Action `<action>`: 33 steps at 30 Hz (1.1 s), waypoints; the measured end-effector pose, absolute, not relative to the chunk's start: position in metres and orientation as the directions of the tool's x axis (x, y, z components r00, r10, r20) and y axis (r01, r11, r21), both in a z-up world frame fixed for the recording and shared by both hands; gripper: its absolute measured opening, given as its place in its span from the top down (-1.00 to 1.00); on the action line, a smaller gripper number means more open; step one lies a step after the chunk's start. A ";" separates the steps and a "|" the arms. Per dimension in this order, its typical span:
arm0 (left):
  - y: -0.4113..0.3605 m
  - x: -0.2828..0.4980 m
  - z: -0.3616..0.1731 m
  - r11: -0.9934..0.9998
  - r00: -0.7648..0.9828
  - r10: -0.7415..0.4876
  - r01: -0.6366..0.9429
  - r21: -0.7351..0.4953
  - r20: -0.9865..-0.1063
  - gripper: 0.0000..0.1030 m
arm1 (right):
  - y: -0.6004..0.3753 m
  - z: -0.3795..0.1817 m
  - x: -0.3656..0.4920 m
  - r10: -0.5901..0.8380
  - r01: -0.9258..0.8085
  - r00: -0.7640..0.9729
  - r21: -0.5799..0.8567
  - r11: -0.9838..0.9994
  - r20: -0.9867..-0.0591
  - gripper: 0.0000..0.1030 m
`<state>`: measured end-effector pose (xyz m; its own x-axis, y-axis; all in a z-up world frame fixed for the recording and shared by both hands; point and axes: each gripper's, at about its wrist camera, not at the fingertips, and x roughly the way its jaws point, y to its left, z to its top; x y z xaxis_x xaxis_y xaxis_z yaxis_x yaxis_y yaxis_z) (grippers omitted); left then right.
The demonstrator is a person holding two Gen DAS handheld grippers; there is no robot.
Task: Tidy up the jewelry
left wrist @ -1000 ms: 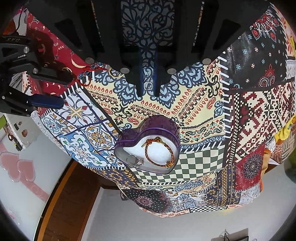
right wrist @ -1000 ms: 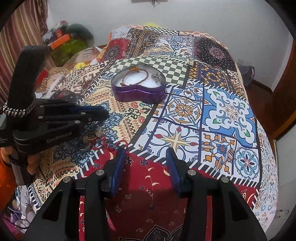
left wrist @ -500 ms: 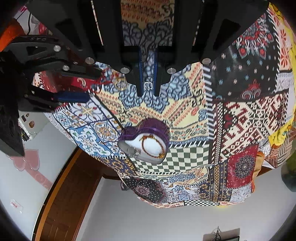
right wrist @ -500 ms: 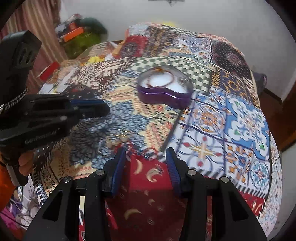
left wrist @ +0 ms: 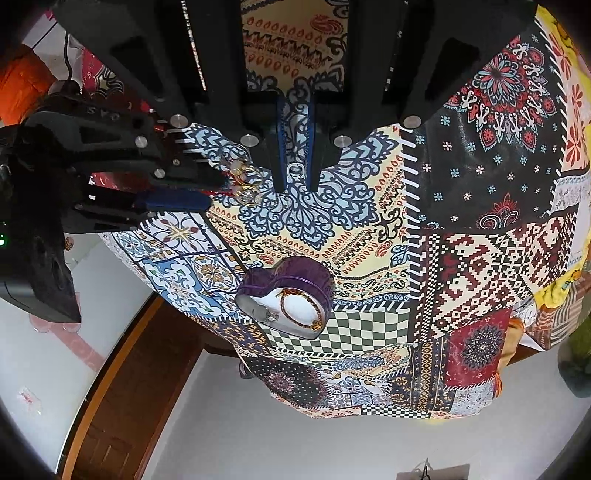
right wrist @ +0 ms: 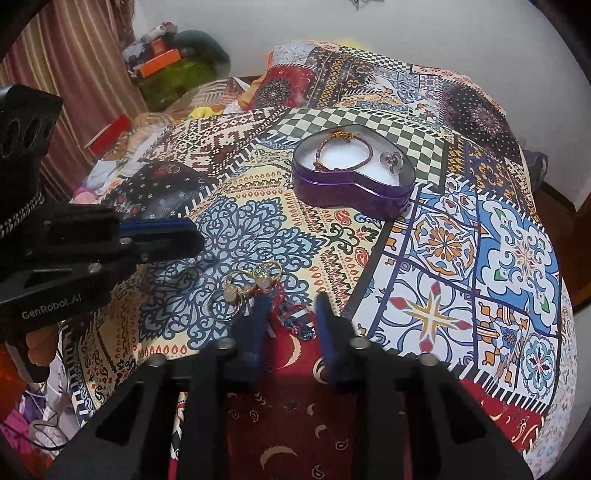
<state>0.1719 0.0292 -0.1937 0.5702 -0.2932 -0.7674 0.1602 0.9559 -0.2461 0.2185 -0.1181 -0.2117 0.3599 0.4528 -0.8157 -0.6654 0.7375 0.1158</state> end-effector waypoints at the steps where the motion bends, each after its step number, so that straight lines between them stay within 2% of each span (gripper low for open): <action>1: 0.029 0.171 -0.193 0.956 0.572 -0.293 0.161 -0.245 -0.766 0.84 | -0.118 -0.211 0.218 0.454 -0.666 0.360 0.117 0.737 -0.815 0.76; 5: 0.028 0.169 -0.188 0.958 0.578 -0.287 0.164 -0.236 -0.764 0.84 | -0.121 -0.210 0.218 0.476 -0.649 0.351 0.157 0.744 -0.807 0.86; 33: 0.026 0.184 -0.123 0.957 0.699 -0.290 0.188 -0.223 -0.653 0.84 | -0.145 -0.113 0.228 0.523 -0.606 0.579 0.100 0.789 -0.626 0.87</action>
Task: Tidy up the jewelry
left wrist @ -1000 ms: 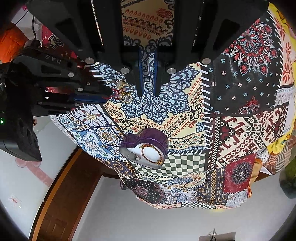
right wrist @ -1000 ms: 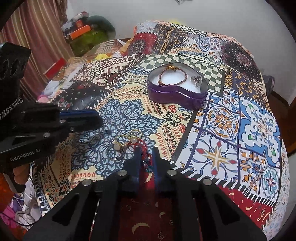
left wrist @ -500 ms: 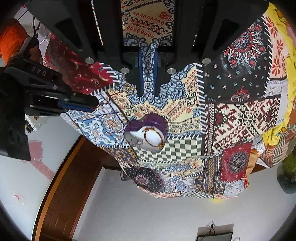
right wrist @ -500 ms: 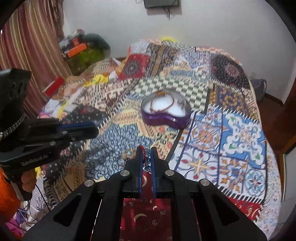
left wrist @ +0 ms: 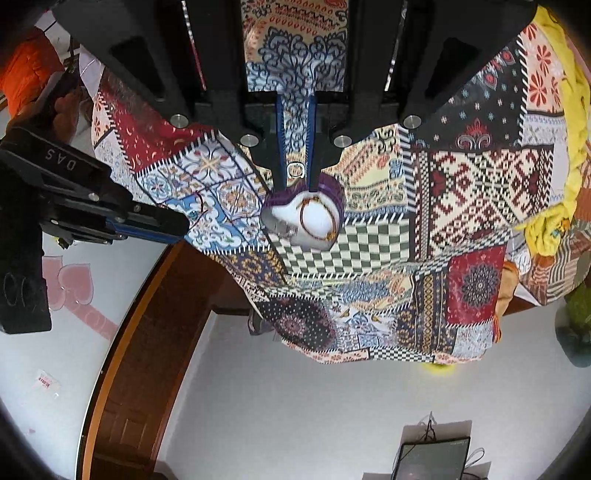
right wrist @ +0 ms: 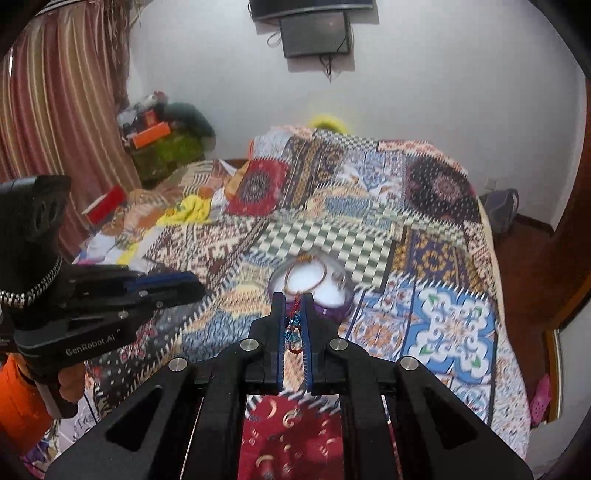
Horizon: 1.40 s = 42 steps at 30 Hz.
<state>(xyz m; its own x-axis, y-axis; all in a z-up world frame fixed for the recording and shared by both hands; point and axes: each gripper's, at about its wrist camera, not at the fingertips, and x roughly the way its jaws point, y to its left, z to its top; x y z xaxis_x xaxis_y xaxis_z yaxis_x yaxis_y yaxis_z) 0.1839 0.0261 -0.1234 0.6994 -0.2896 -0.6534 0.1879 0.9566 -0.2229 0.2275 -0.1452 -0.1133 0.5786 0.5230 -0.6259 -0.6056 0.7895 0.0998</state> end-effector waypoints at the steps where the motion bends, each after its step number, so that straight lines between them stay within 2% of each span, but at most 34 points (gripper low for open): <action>1: 0.026 0.187 -0.122 0.956 0.703 -0.291 0.190 -0.223 -0.649 0.84 | -0.145 -0.111 0.228 0.524 -0.605 0.583 0.098 0.790 -0.621 0.87; 11: 0.025 0.212 -0.115 0.957 0.725 -0.290 0.196 -0.215 -0.625 0.84 | -0.138 -0.090 0.249 0.541 -0.611 0.623 0.081 0.788 -0.565 0.87; 19: 0.024 0.233 -0.115 0.955 0.732 -0.294 0.204 -0.214 -0.614 0.84 | -0.131 -0.093 0.266 0.556 -0.622 0.616 0.089 0.778 -0.558 0.87; 42: 0.019 0.289 -0.175 0.951 0.633 -0.309 0.191 -0.243 -0.710 0.84 | -0.116 -0.162 0.327 0.545 -0.613 0.457 0.195 0.765 -0.703 0.87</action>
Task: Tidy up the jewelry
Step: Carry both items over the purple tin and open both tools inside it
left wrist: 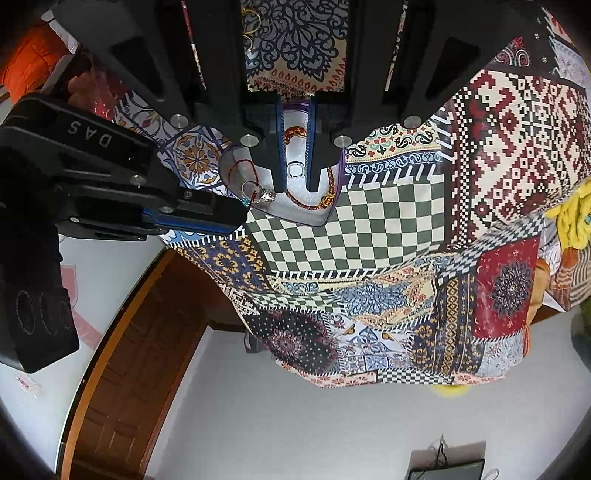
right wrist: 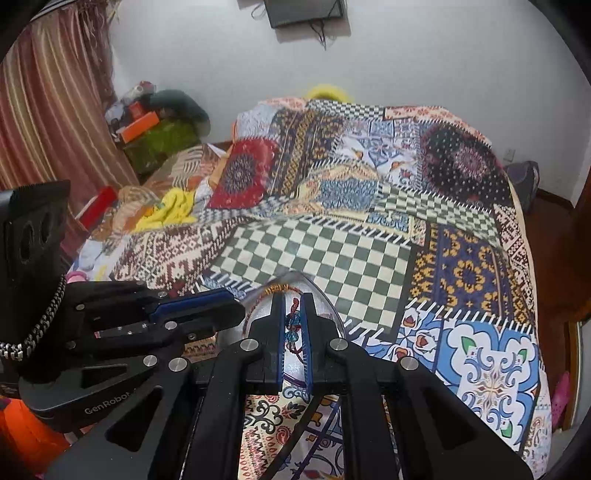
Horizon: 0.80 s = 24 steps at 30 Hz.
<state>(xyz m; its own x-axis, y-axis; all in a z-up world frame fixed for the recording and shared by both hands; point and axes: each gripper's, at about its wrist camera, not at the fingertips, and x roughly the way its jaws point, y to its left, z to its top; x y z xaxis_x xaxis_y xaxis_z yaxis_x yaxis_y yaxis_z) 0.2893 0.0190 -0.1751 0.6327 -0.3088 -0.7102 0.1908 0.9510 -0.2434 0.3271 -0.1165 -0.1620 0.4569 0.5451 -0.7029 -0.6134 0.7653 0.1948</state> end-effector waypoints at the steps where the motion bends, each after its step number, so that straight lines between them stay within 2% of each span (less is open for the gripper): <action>1: 0.019 0.290 -0.176 0.950 0.629 -0.312 0.192 -0.246 -0.712 0.84 | -0.116 -0.164 0.328 0.545 -0.615 0.452 0.196 0.764 -0.707 0.87; 20: 0.019 0.284 -0.169 0.961 0.646 -0.277 0.184 -0.206 -0.711 0.83 | -0.108 -0.184 0.337 0.508 -0.628 0.408 0.170 0.759 -0.759 0.86; 24: 0.021 0.279 -0.164 0.964 0.655 -0.264 0.178 -0.196 -0.708 0.75 | -0.103 -0.185 0.335 0.480 -0.635 0.417 0.131 0.761 -0.772 0.86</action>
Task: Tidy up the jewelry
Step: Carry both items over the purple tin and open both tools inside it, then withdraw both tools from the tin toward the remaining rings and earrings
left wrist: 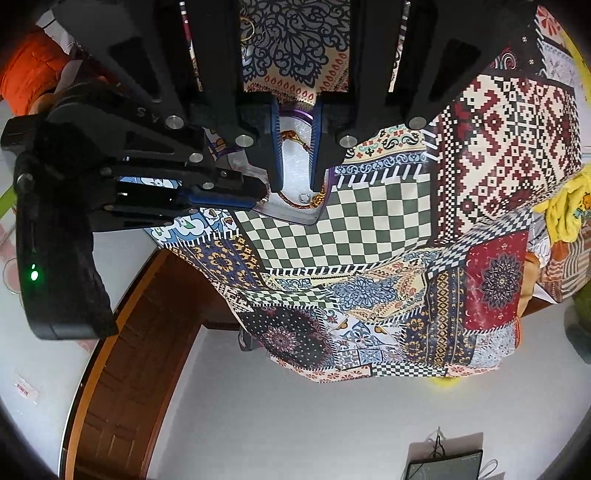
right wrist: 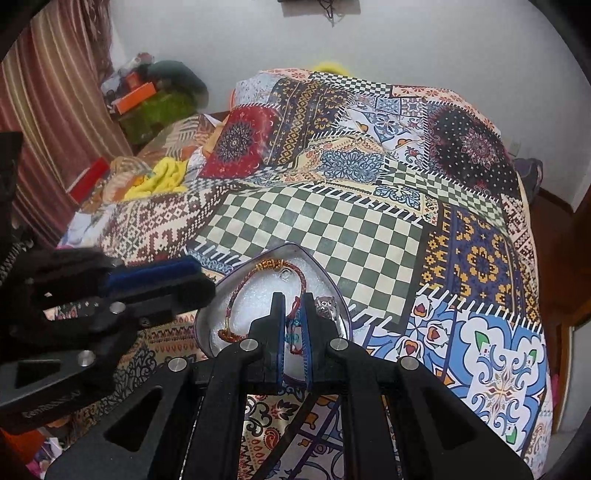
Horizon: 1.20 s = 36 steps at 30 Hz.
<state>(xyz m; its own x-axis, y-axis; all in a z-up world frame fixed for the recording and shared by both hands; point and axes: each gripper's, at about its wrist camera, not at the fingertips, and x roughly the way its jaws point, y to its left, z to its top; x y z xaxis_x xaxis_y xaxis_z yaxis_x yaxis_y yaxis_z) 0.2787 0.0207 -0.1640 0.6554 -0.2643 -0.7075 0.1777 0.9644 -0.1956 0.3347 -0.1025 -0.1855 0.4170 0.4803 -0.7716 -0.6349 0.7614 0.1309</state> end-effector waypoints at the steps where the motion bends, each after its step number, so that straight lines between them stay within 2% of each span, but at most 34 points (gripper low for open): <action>1: 0.021 0.278 -0.163 0.966 0.658 -0.260 0.175 -0.193 -0.707 0.75 | -0.102 -0.185 0.334 0.477 -0.635 0.420 0.125 0.762 -0.772 0.86; 13: 0.028 0.265 -0.148 0.967 0.676 -0.253 0.156 -0.200 -0.692 0.75 | -0.105 -0.170 0.320 0.455 -0.617 0.470 0.088 0.782 -0.756 0.34; 26: 0.027 0.231 -0.132 0.972 0.679 -0.234 0.157 -0.174 -0.696 0.75 | -0.121 -0.147 0.286 0.434 -0.592 0.522 0.054 0.804 -0.734 0.33; 36: 0.024 0.208 -0.157 0.971 0.608 -0.240 0.153 -0.185 -0.757 0.75 | -0.134 -0.152 0.263 0.422 -0.580 0.510 0.062 0.812 -0.749 0.33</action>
